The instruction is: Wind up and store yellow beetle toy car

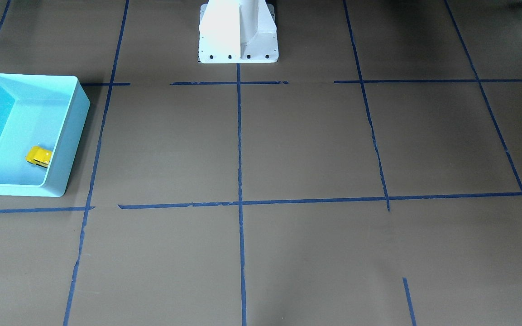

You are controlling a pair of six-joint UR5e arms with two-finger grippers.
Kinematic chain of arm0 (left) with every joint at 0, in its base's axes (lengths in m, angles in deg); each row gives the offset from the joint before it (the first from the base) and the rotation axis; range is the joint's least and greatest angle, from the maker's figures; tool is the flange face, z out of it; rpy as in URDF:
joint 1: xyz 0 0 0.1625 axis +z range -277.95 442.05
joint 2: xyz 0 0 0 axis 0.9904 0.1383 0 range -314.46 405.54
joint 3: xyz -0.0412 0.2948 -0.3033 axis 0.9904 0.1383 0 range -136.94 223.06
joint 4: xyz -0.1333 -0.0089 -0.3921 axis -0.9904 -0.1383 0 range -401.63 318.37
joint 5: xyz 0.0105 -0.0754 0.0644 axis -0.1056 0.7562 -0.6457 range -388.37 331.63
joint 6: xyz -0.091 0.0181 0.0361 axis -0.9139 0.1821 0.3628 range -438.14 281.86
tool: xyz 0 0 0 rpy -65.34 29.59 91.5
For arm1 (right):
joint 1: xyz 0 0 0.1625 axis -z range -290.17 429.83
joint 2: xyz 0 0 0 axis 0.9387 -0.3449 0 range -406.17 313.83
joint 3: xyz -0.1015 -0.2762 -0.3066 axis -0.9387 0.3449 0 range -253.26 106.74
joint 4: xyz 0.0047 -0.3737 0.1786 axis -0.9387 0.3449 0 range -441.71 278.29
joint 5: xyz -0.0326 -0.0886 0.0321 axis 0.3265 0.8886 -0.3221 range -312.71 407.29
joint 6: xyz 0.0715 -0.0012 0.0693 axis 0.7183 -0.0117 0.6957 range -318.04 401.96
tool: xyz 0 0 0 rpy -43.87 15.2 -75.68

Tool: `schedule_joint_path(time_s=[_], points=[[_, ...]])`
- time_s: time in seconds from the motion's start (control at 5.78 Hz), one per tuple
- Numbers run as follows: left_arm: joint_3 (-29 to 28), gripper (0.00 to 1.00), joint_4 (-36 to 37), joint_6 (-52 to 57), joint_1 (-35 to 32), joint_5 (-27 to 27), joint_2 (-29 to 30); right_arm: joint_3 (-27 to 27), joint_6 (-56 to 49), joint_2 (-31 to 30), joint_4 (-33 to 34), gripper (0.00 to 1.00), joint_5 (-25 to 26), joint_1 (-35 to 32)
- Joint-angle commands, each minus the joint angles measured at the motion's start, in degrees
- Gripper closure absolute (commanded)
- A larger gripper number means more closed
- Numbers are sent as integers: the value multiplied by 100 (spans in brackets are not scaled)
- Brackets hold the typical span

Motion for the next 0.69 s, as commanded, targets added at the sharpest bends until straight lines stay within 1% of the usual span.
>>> schedule_joint_path(time_s=[0.0,0.17,0.35,0.52], points=[[8,0,0,-2,-107,9,0,64,1250,-117,-246,0,289,-220],[8,0,0,-2,-107,9,0,99,2144,-214,-753,0,280,-221],[17,0,0,-2,-116,9,8,108,2753,-381,-1246,0,262,-221],[17,0,0,-2,-116,9,9,116,2803,-443,-1311,0,253,-221]])
